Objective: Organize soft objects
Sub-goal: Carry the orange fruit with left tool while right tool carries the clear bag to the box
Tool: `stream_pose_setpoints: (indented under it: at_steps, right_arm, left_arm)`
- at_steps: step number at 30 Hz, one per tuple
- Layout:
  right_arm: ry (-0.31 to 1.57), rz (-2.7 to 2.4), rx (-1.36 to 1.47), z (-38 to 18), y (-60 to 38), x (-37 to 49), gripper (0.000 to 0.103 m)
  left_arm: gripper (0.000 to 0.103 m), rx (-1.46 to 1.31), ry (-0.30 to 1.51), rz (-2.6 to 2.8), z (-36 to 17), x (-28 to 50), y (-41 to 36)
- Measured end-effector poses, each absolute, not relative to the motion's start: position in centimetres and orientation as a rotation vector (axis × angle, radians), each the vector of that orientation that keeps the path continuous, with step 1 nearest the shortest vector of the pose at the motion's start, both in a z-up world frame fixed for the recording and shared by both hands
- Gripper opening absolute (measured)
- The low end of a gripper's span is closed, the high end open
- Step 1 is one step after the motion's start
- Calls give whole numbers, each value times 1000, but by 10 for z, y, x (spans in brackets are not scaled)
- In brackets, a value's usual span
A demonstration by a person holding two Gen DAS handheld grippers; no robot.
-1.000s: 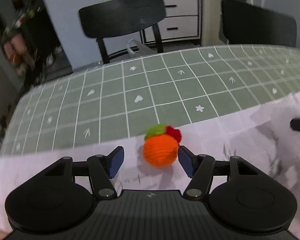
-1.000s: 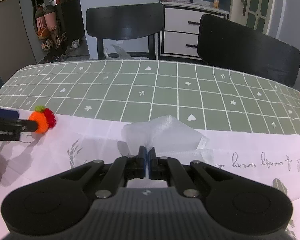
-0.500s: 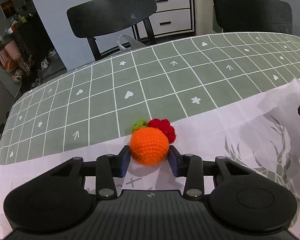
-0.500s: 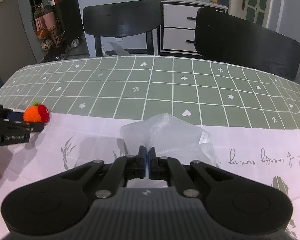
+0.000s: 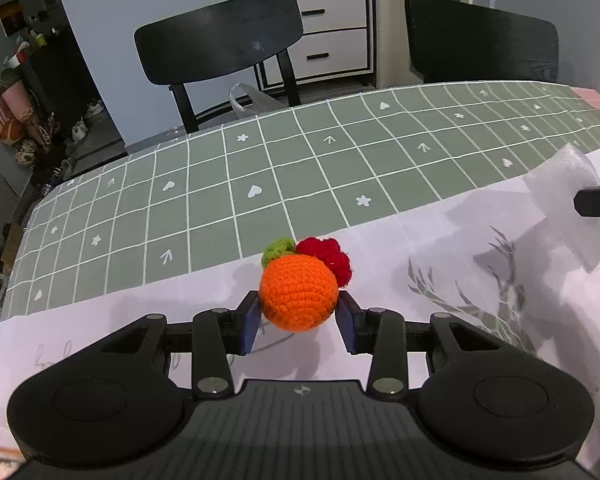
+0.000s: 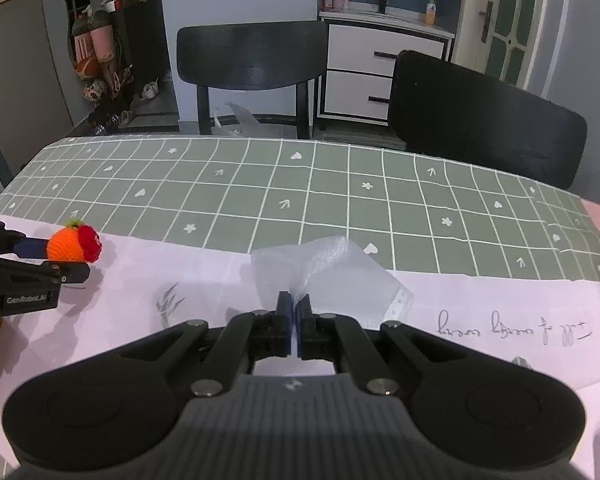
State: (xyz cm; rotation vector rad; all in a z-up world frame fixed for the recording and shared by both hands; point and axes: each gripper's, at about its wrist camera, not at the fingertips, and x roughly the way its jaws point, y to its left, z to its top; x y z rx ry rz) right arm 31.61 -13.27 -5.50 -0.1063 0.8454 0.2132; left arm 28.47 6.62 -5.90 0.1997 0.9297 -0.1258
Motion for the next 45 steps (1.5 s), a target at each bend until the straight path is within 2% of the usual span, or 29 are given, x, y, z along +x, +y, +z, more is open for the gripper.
stream_pose_setpoints:
  at_steps: [18,29,45]
  right_arm:
    - [817,276,-140,23,-103,228,0]
    - [730,442,-183,67,-60,139,0]
    - [670,677,-246,92,52,97,0]
  left_arm:
    - [45,116,861,-223,13,191,126]
    - [45,83,817,-262,28,122,183]
    - [45,63,790,-225,31,64,252]
